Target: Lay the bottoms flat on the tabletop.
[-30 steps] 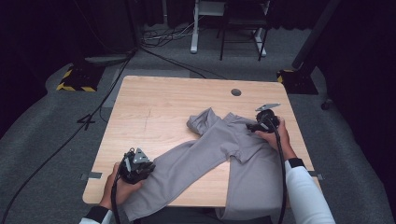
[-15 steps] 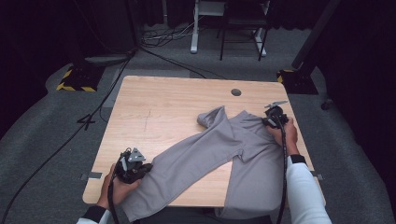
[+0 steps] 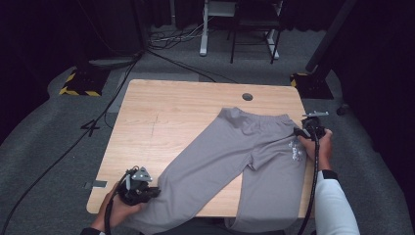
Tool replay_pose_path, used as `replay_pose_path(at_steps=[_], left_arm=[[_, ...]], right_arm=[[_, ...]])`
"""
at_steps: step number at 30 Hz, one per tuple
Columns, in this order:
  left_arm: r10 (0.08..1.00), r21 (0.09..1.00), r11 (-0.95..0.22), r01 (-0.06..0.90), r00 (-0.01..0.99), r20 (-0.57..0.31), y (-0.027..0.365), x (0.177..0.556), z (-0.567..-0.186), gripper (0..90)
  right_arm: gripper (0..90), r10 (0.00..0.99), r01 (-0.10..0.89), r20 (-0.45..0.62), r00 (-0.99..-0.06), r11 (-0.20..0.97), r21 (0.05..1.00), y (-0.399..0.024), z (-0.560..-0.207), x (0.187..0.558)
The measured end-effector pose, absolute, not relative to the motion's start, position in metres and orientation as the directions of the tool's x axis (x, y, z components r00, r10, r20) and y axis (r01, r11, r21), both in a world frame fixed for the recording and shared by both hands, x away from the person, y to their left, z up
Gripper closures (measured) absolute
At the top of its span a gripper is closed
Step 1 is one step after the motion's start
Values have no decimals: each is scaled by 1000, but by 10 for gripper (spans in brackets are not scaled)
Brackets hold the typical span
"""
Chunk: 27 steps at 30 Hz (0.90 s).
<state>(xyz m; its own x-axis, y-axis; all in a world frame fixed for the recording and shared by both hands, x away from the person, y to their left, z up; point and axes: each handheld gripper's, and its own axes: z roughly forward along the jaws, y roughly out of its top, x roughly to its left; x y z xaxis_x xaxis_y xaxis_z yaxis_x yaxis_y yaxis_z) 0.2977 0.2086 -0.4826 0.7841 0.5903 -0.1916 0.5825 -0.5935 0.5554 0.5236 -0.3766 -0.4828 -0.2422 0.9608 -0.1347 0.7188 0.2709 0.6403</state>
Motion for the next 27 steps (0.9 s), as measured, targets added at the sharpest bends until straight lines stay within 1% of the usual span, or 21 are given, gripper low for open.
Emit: replay_pose_path(at_steps=[1, 3, 4, 6, 7, 8, 9, 10, 11, 14, 16, 17, 18, 19, 20, 21, 23, 24, 26, 27], left_arm=[[571, 555, -608, 568, 798, -192, 201, 297, -482, 792], [539, 573, -618, 538, 821, -189, 187, 298, -482, 728], [517, 589, -625, 513, 837, -179, 179, 300, -481, 672], [509, 610, -620, 494, 844, -167, 165, 304, -480, 534], [489, 623, -611, 488, 852, -188, 159, 309, -479, 492], [480, 637, -601, 482, 855, -194, 153, 313, -479, 439], [491, 646, -593, 480, 852, -182, 147, 318, -478, 385], [509, 645, -589, 488, 843, -172, 141, 324, -476, 331], [518, 651, -579, 491, 838, -172, 135, 330, -474, 298], [515, 687, -564, 458, 845, -141, 120, 347, -466, 247], [526, 698, -573, 431, 846, -90, 108, 360, -463, 236], [526, 705, -567, 425, 846, -87, 103, 369, -463, 234], [528, 710, -563, 423, 845, -85, 97, 378, -464, 237], [530, 713, -566, 414, 845, -70, 90, 387, -466, 236], [527, 716, -576, 394, 848, -43, 84, 395, -468, 238], [525, 719, -571, 397, 849, -52, 78, 404, -472, 238], [520, 713, -553, 431, 847, -108, 68, 419, -477, 237], [522, 711, -545, 444, 843, -126, 63, 424, -480, 222], [530, 703, -538, 466, 835, -148, 53, 432, -484, 251], [534, 699, -536, 473, 831, -153, 48, 434, -485, 248]], right_arm=[[449, 955, 716, -105, -279, 280, 639, -373, -482, 521], [419, 938, 708, -69, -339, 303, 638, -363, -481, 516], [381, 932, 703, -64, -357, 314, 638, -358, -479, 512], [364, 910, 687, -19, -414, 326, 650, -349, -477, 504], [331, 901, 682, -19, -432, 341, 647, -344, -475, 500], [316, 894, 670, -15, -448, 347, 656, -342, -474, 495], [315, 884, 658, -6, -467, 352, 666, -340, -472, 491], [292, 875, 649, -10, -485, 367, 667, -340, -470, 487], [268, 870, 638, -23, -492, 378, 671, -340, -467, 482], [265, 865, 625, 28, -502, 340, 703, -346, -458, 466], [238, 870, 617, 11, -492, 340, 709, -348, -457, 456], [234, 868, 620, 16, -497, 341, 706, -348, -458, 454], [236, 869, 626, 10, -494, 348, 698, -347, -459, 452], [236, 874, 628, -13, -485, 359, 690, -345, -462, 452], [246, 877, 643, -10, -481, 361, 676, -341, -469, 455], [246, 877, 643, -10, -481, 361, 676, -341, -469, 455], [247, 883, 669, 27, -468, 334, 664, -341, -478, 460], [247, 886, 674, 38, -463, 324, 663, -341, -482, 462], [242, 885, 686, 71, -461, 304, 661, -341, -489, 468], [243, 887, 681, 76, -455, 291, 672, -340, -491, 469]])
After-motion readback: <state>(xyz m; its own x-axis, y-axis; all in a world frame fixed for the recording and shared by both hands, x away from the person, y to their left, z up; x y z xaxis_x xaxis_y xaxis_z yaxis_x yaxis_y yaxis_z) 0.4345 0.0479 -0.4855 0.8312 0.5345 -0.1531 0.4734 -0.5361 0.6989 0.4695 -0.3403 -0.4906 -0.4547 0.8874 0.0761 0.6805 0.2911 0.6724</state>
